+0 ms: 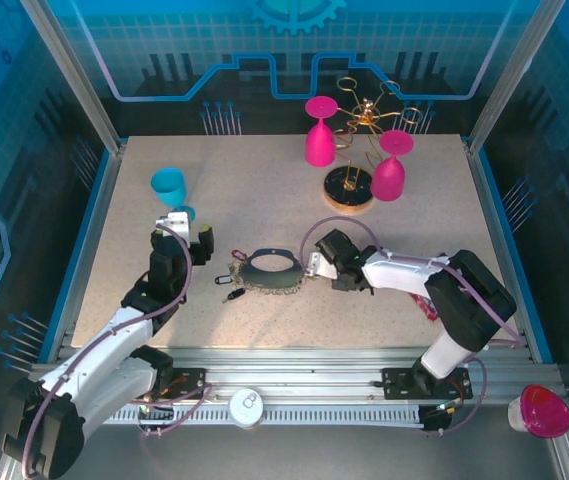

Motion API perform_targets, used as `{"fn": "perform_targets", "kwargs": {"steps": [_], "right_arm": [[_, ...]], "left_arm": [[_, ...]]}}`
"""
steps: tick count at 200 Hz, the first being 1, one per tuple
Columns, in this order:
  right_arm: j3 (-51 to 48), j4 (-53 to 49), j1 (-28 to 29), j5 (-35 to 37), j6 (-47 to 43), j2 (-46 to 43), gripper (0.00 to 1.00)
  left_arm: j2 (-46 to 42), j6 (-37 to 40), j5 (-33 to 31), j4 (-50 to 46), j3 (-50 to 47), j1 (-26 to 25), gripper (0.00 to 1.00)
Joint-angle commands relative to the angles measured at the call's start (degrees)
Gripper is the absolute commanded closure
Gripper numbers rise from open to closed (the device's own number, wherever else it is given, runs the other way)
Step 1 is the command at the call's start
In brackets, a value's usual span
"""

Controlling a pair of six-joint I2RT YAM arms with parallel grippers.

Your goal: Put the keys on the keyring

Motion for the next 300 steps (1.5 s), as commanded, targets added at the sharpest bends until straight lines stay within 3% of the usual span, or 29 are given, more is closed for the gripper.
{"fn": "perform_targets", "kwargs": {"steps": [1, 12, 34, 62, 98, 121, 155, 173, 213, 261, 279, 300], "right_arm": [[-0.9, 0.2, -2.9, 0.0, 5.6, -5.9, 0.60], [-2.1, 3.9, -5.0, -5.6, 10.4, -10.2, 0.60], [-7.9, 15.9, -12.6, -17.6, 21.8, -18.6, 0.56], [-18.7, 37.9, -23.5, -24.5, 30.5, -23.0, 0.50], [-31.6, 76.0, -31.0, -27.4, 32.7, -12.5, 0.45], [-32.0, 86.4, -32.2, -30.0, 33.1, -2.7, 0.44], [-28.1, 76.2, -33.2, -30.0, 34.2, -4.7, 0.41], [-25.9, 72.2, -33.8, -27.7, 35.9, -4.4, 0.40], [-25.9, 72.1, -34.9, -24.4, 38.7, -4.5, 0.33], [-24.7, 69.9, -34.9, -23.8, 39.1, -4.4, 0.30], [-24.8, 69.9, -34.9, -23.8, 39.1, -4.4, 0.30], [-24.8, 70.0, -35.0, -23.8, 39.1, -4.4, 0.28]], "left_arm": [[-0.6, 2.6, -2.4, 2.9, -1.1, 1.6, 0.07], [-0.2, 2.5, -1.9, 4.0, -1.7, 2.5, 0.01], [1.3, 3.7, -0.7, 8.1, -3.8, 3.8, 0.01], [5.1, 4.2, 1.6, 17.9, -8.1, 6.1, 0.01], [14.6, 4.2, 6.0, 37.1, -12.9, 7.6, 0.01], [24.4, 7.4, 8.0, 50.7, -13.8, 8.0, 0.01], [39.7, 11.9, 11.5, 64.5, -11.5, 8.8, 0.01], [43.7, 6.9, 13.7, 71.5, -13.9, 12.8, 0.01], [40.8, 5.6, 11.2, 52.3, -5.7, 13.1, 0.01], [40.6, 4.4, 12.3, 50.3, -4.6, 14.2, 0.01], [40.0, 2.3, 17.8, 45.6, -2.9, 17.2, 0.01], [39.9, 2.1, 18.2, 45.2, -2.8, 17.4, 0.01]]}}
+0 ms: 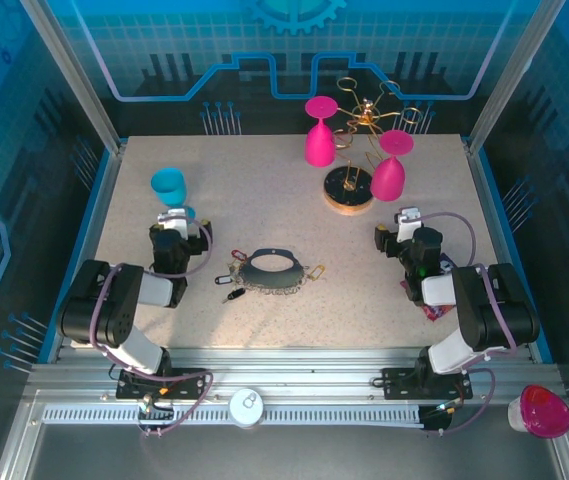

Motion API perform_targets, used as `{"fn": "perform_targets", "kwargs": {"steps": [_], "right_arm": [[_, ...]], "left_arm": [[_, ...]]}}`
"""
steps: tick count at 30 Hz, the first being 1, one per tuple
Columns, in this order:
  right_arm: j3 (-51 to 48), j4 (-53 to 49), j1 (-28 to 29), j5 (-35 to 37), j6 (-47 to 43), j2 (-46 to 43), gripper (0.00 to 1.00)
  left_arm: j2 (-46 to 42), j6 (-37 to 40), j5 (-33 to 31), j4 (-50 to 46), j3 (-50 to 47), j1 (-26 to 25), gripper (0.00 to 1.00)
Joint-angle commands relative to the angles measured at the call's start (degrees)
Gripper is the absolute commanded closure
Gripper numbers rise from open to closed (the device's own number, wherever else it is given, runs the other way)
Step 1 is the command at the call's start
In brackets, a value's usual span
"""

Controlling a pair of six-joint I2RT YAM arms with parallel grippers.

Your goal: Put the keys on the keyring

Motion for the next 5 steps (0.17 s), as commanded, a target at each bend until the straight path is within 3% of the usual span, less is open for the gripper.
{"fn": "perform_targets", "kwargs": {"steps": [1, 3, 5], "right_arm": [[1.2, 0.1, -0.7, 1.1, 0.8, -0.7, 0.29], [1.2, 0.1, -0.7, 1.1, 0.8, -0.7, 0.26], [1.3, 0.0, -0.6, 1.2, 0.8, -0.7, 0.00]], "left_arm": [[-1.4, -2.0, 3.6, -2.4, 1.4, 1.0, 0.01], [-1.3, -1.9, 3.7, -2.1, 1.3, 1.0, 0.01], [-1.4, -1.3, 4.9, -2.0, 1.3, 0.9, 0.01]]}}
